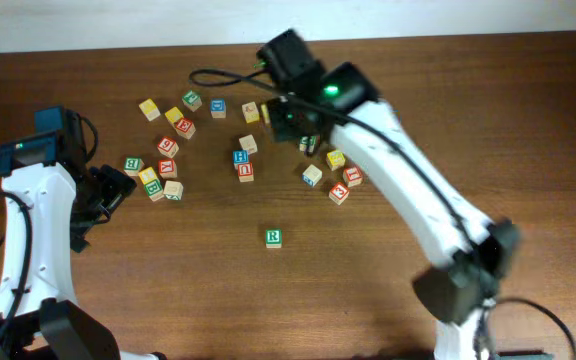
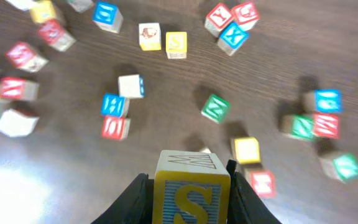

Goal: Spell out RSS

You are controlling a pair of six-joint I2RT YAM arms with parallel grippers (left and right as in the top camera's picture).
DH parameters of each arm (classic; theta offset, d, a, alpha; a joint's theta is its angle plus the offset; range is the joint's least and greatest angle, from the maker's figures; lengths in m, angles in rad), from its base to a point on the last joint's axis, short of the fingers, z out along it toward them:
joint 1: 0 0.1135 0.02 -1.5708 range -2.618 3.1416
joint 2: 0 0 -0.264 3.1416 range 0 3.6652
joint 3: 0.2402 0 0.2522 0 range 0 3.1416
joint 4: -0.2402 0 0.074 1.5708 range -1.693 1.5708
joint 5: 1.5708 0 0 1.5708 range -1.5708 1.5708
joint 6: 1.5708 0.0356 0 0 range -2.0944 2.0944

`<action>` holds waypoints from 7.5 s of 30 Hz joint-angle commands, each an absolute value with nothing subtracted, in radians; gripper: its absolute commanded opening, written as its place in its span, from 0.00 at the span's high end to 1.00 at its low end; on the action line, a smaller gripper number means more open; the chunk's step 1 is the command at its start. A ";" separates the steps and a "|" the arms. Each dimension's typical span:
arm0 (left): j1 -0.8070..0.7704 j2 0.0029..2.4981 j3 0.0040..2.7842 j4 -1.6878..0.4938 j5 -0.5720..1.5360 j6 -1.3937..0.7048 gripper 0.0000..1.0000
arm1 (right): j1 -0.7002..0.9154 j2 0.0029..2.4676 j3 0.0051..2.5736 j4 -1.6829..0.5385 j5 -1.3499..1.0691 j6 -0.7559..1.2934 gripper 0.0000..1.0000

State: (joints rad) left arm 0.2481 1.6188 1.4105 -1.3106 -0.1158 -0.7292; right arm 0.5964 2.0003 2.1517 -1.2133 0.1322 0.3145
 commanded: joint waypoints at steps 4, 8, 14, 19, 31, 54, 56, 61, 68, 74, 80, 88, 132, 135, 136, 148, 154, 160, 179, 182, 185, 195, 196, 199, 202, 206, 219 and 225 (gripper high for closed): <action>0.252 1.624 1.405 -1.310 -0.120 -0.721 0.01 | 0.595 1.777 2.170 -1.404 0.144 0.334 0.74; 0.252 1.624 1.405 -1.310 -0.120 -0.721 0.01 | 0.595 1.724 2.170 -1.563 0.143 0.381 0.75; 0.252 1.624 1.405 -1.310 -0.120 -0.721 0.01 | 0.595 1.725 2.027 -1.578 0.143 0.432 0.80; 0.252 1.624 1.405 -1.310 -0.120 -0.721 0.01 | 0.595 1.725 1.749 -1.408 0.095 0.493 0.79; 0.252 1.624 1.405 -1.310 -0.120 -0.721 0.01 | 0.645 1.725 1.124 -0.774 -0.096 0.621 0.78; 0.252 1.624 1.405 -1.310 -0.120 -0.721 0.01 | 0.773 1.776 1.050 -0.571 0.072 0.720 0.78; 0.252 1.624 1.405 -1.310 -0.120 -0.721 0.01 | 0.773 1.776 1.033 -0.555 0.072 0.733 0.78; 0.252 1.624 1.405 -1.310 -0.120 -0.721 0.01 | 0.777 1.776 1.021 -0.537 0.053 0.742 0.77; 0.252 1.624 1.405 -1.310 -0.120 -0.721 0.01 | 0.810 1.776 1.021 -0.522 0.092 0.742 0.74; 0.252 1.624 1.405 -1.310 -0.120 -0.721 0.01 | 0.812 1.791 1.021 -0.519 0.097 0.742 0.72; 0.252 1.624 1.405 -1.310 -0.120 -0.721 0.01 | 0.812 1.819 1.021 -0.507 0.087 0.742 0.66; 0.252 1.624 1.405 -1.310 -0.120 -0.721 0.01 | 0.811 1.819 1.021 -0.489 0.080 0.742 0.71; 0.252 1.624 1.405 -1.310 -0.120 -0.721 0.01 | 0.673 1.819 1.190 -0.495 0.038 0.583 0.53; 0.252 1.624 1.405 -1.310 -0.120 -0.721 0.01 | 0.624 1.819 1.226 -0.574 0.032 0.583 0.53; 0.252 1.624 1.405 -1.310 -0.120 -0.721 0.01 | 0.595 1.819 1.237 -0.623 0.002 0.583 0.53; 0.252 1.624 1.405 -1.310 -0.120 -0.721 0.01 | 0.592 1.822 1.184 -0.772 -0.121 0.577 0.83; 0.252 1.624 1.405 -1.310 -0.120 -0.721 0.01 | 0.605 1.869 1.160 -0.717 -0.125 0.592 0.96; 0.252 1.624 1.405 -1.310 -0.120 -0.721 0.01 | 0.641 1.911 1.159 -0.711 -0.125 0.603 0.96; 0.252 1.624 1.405 -1.310 -0.120 -0.721 0.01 | 0.626 1.897 1.218 -0.799 -0.067 0.607 0.96; 0.252 1.624 1.405 -1.310 -0.120 -0.721 0.01 | 0.607 1.889 1.297 -0.896 0.004 0.606 0.96; 0.252 1.624 1.405 -1.310 -0.120 -0.721 0.01 | 0.609 1.889 1.400 -0.939 -0.034 0.565 0.96; 0.252 1.624 1.405 -1.310 -0.120 -0.721 0.01 | 0.691 1.896 1.464 -0.742 -0.315 0.464 0.96; 0.252 1.624 1.405 -1.310 -0.120 -0.721 0.01 | 0.712 1.905 1.464 -0.734 -0.298 0.464 0.96; 0.252 1.624 1.405 -1.310 -0.120 -0.721 0.01 | 0.764 1.943 1.463 -0.727 -0.224 0.511 0.96; 0.252 1.624 1.405 -1.310 -0.120 -0.721 0.01 | 0.809 1.996 1.463 -0.701 -0.229 0.514 0.96; 0.252 1.624 1.405 -1.310 -0.120 -0.721 0.01 | 0.859 2.046 1.463 -0.648 -0.223 0.514 0.96; 0.252 1.624 1.405 -1.310 -0.120 -0.721 0.01 | 0.865 2.088 1.463 -0.643 -0.061 0.638 0.96; 0.252 1.624 1.405 -1.310 -0.120 -0.721 0.01 | 0.865 2.089 1.462 -0.643 -0.021 0.638 0.96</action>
State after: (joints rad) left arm 0.2481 1.6188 1.4097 -1.3113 -0.1158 -0.7292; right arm 0.8654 2.0800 1.4479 -0.6422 -0.0593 0.6281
